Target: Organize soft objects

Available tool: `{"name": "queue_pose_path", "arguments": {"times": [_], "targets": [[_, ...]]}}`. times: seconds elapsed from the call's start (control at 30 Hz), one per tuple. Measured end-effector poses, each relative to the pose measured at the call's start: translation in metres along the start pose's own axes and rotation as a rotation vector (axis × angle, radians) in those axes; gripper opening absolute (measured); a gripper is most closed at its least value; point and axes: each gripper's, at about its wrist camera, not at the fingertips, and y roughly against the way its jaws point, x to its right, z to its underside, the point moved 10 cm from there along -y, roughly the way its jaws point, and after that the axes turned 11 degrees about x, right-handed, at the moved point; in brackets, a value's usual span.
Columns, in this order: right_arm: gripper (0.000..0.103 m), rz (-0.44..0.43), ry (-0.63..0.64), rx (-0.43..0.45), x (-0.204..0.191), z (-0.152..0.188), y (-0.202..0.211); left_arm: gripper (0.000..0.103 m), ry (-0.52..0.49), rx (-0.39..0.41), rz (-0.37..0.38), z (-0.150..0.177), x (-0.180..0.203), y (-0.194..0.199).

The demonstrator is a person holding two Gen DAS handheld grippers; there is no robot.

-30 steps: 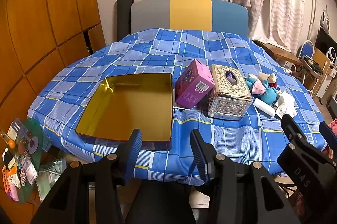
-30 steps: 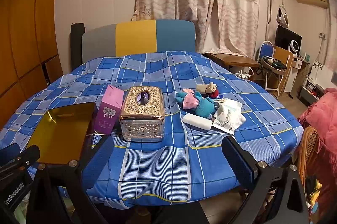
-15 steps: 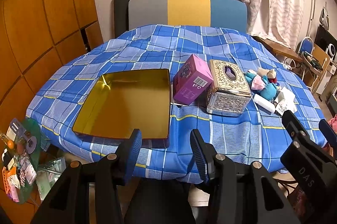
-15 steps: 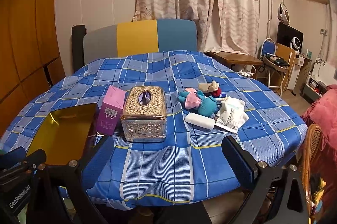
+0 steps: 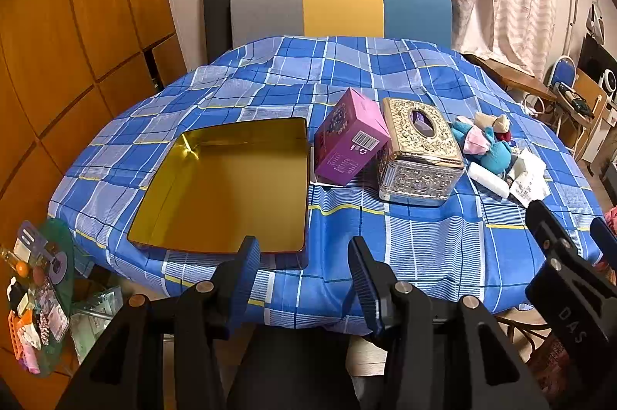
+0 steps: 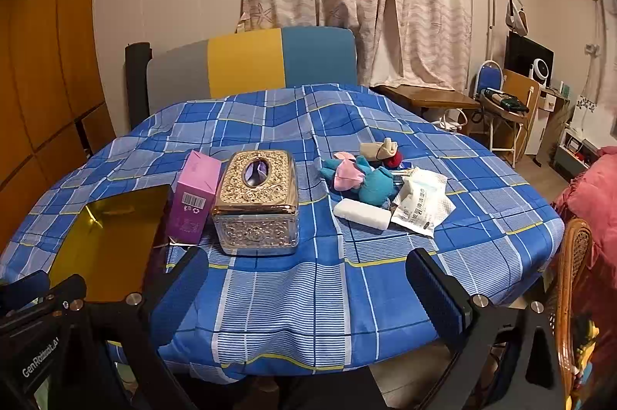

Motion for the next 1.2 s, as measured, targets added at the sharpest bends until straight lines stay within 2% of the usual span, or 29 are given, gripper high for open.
{"name": "queue_pose_path", "arguments": {"times": [0.17, 0.23, 0.3, 0.43, 0.47, 0.53, 0.67, 0.73, 0.83, 1.0, 1.03, 1.1, 1.2], "targets": [[0.103, 0.008, -0.005, -0.002, 0.008, -0.001, -0.007, 0.048, -0.017, -0.018, 0.005, 0.001, 0.005, -0.006], [0.103, 0.016, -0.005, -0.003, 0.014, -0.002, -0.011, 0.048, -0.02, -0.048, 0.025, 0.004, 0.01, -0.011], [0.103, 0.015, -0.014, -0.007, 0.023, -0.001, -0.015, 0.048, -0.008, -0.081, 0.092, 0.008, 0.018, -0.017], [0.103, -0.007, -0.05, 0.016, 0.048, -0.002, -0.027, 0.048, 0.083, -0.158, 0.334, 0.019, 0.045, -0.028], [0.103, -0.026, -0.054, 0.023, 0.053, -0.002, -0.032, 0.048, 0.09, -0.174, 0.361, 0.021, 0.049, -0.029], [0.103, -0.041, -0.049, 0.002, 0.066, 0.004, -0.043, 0.048, 0.072, -0.196, 0.373, 0.025, 0.061, -0.033], [0.103, 0.013, -0.056, -0.116, 0.105, 0.03, -0.073, 0.048, 0.014, -0.205, 0.411, 0.027, 0.085, -0.039], [0.103, 0.026, -0.113, -0.183, 0.13, 0.044, -0.089, 0.048, -0.012, -0.209, 0.424, 0.028, 0.096, -0.043], [0.103, 0.044, -0.206, -0.24, 0.165, 0.055, -0.109, 0.048, -0.016, -0.237, 0.493, 0.031, 0.117, -0.051], [0.102, 0.082, -0.28, -0.251, 0.216, 0.05, -0.152, 0.05, -0.014, -0.282, 0.593, 0.037, 0.155, -0.064], [0.1, 0.081, -0.285, -0.254, 0.223, 0.047, -0.164, 0.05, -0.019, -0.283, 0.597, 0.038, 0.162, -0.065], [0.088, 0.071, -0.26, -0.26, 0.227, 0.042, -0.185, 0.051, -0.054, -0.288, 0.595, 0.042, 0.175, -0.07], [0.086, 0.069, -0.21, -0.274, 0.225, 0.038, -0.213, 0.051, -0.095, -0.314, 0.585, 0.049, 0.187, -0.075]]}}
